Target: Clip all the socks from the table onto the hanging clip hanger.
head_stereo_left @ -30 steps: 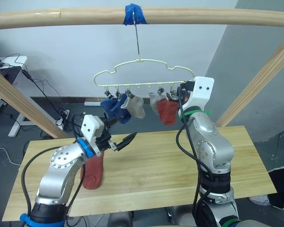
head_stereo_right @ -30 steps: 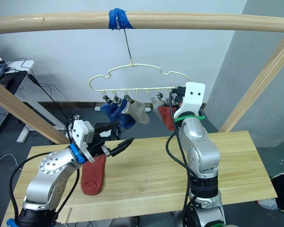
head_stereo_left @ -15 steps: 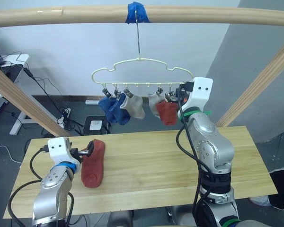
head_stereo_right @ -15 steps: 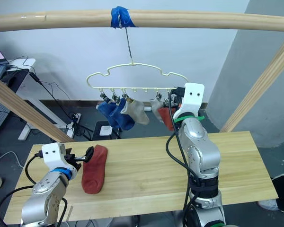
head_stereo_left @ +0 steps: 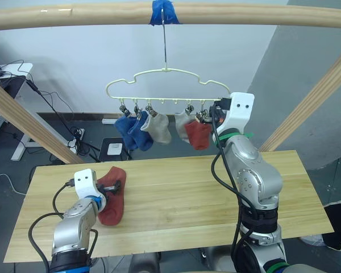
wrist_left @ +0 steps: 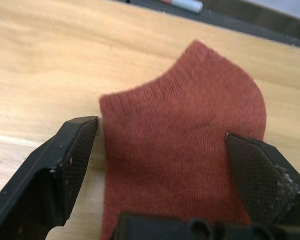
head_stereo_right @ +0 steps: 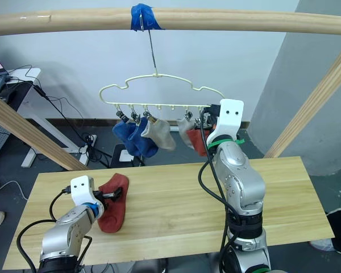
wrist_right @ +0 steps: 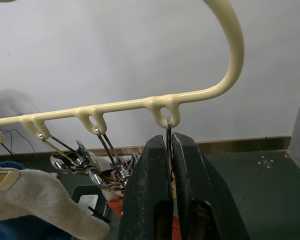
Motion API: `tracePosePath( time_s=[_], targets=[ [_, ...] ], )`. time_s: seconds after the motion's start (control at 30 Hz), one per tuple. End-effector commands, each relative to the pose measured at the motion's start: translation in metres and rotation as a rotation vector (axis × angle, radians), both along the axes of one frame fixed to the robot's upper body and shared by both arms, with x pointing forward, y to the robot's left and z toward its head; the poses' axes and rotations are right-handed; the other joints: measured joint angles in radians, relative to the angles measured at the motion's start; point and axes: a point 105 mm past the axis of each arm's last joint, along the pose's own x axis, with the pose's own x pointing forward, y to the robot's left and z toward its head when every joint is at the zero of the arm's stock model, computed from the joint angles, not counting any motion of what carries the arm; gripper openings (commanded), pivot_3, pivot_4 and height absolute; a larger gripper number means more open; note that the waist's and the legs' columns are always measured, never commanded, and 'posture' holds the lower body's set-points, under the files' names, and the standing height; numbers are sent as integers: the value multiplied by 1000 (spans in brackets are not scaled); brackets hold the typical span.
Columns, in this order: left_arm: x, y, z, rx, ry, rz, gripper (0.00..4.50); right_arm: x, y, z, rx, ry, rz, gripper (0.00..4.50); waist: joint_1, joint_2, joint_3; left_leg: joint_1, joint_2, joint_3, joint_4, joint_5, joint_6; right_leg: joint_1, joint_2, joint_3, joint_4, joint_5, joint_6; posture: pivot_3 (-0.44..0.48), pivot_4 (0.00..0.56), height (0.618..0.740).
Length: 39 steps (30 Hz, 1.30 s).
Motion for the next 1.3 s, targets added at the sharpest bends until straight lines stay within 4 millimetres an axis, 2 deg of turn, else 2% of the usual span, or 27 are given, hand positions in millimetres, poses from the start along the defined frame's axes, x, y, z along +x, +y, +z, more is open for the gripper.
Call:
tracePosePath(
  time_s=[0.03,0.3,0.43,0.47,0.57,0.63,0.67,0.8,0.83,1.0,1.3],
  targets=[
    [-3,-2,-3,3,21,-3,3358,-3,-1,13,26,-37,-5,0,0,1,0,0,0,0,0,0,0,0,0,0,0,0,0,-185,282,740],
    [-5,-3,0,14,6,-13,1165,-5,1,12,30,-31,-3,0,-1,2,4,0,0,0,0,0,0,0,0,0,0,0,0,-181,290,740],
    [-3,-7,8,18,-38,-47,12,-5,1,11,31,-28,-3,0,-1,1,11,0,0,0,0,0,0,0,0,0,0,0,0,-182,297,740],
    [-1,-10,13,35,-63,-76,12,-5,1,11,31,-27,-3,0,0,1,14,0,0,0,0,0,0,0,0,0,0,0,0,-182,297,740],
    [14,-45,44,104,-221,-316,12,-6,0,11,30,-26,-6,0,4,1,23,0,0,0,-1,0,0,0,0,0,-1,0,0,-185,301,740],
    [22,-82,70,107,-346,-511,12,-6,-1,11,28,-28,-9,0,11,1,27,-1,0,0,-1,0,0,-1,-1,0,-1,0,0,-191,305,740],
    [23,-94,79,106,-387,-576,12,-6,-1,12,28,-29,-10,0,16,2,29,-1,0,0,-1,0,0,-1,-1,0,-2,0,0,-196,309,740],
    [20,-163,114,44,-559,-889,12,-7,-3,13,22,-32,-15,0,22,2,32,-2,0,2,-2,0,-1,-1,-1,1,-3,0,0,-208,314,740],
    [18,-172,119,39,-584,-929,12,-7,-3,13,20,-32,-17,0,22,3,33,-2,0,2,-2,0,-1,-1,-1,1,-4,0,0,-208,314,740],
    [18,-212,133,36,-678,-1064,12,-8,-7,20,11,-53,-27,0,17,4,34,-2,0,3,-3,0,0,-1,-1,2,-6,0,1,-221,310,740],
    [47,-247,137,16,-731,-1037,12,-11,-11,29,2,-77,-36,0,9,2,38,-3,0,3,-3,0,0,-1,0,2,-6,-1,1,-258,285,740]
  ],
)
